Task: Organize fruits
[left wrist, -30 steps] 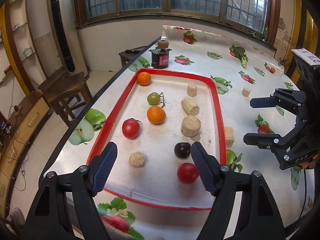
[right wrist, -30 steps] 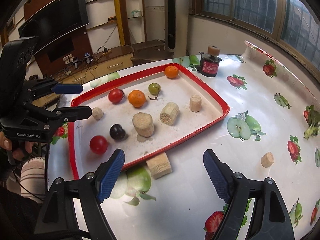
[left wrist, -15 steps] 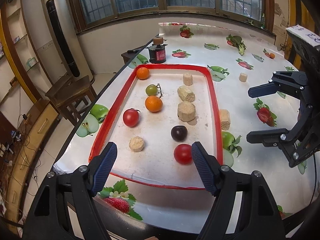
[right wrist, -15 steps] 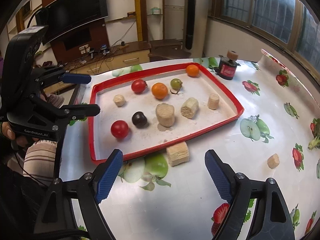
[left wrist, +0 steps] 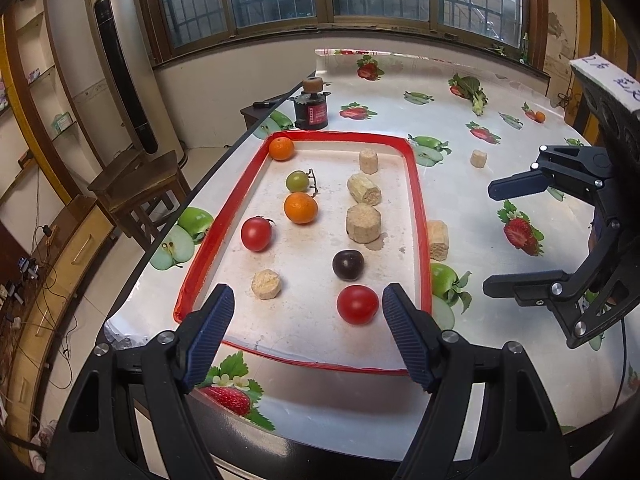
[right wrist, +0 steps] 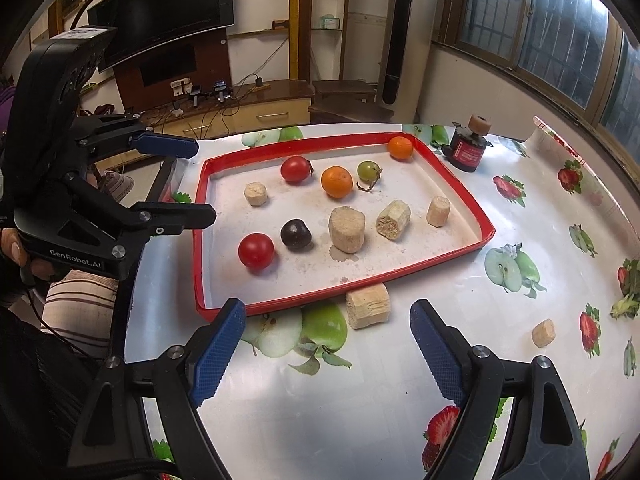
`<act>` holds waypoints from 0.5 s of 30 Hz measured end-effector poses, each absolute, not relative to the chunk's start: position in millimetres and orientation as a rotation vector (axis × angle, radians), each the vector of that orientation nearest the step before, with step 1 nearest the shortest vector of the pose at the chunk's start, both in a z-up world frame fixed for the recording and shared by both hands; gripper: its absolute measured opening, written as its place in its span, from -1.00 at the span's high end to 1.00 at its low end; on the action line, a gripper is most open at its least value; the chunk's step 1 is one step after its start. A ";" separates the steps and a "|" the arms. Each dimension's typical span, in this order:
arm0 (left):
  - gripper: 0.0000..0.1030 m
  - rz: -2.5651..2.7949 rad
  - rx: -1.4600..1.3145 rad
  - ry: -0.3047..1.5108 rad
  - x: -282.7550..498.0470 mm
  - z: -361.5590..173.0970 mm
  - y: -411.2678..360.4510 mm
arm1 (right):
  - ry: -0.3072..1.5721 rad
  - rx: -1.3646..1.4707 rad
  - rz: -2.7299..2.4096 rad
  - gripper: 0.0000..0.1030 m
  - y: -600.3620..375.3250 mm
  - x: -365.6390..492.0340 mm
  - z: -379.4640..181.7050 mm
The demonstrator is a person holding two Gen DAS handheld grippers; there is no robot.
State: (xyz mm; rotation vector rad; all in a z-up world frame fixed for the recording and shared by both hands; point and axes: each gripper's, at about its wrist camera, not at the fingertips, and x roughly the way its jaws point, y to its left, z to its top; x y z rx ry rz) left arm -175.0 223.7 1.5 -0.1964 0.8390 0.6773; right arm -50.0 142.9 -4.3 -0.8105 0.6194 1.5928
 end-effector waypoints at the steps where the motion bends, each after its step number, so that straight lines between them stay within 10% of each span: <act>1: -0.49 0.682 -0.197 0.834 -175.9 2.0 224.0 | 0.619 -0.812 1.593 -0.66 142.8 -50.7 -4.3; 15: -0.49 0.713 -0.190 0.786 -184.4 4.9 226.0 | 0.618 -0.829 1.613 -0.66 146.3 -60.1 -10.4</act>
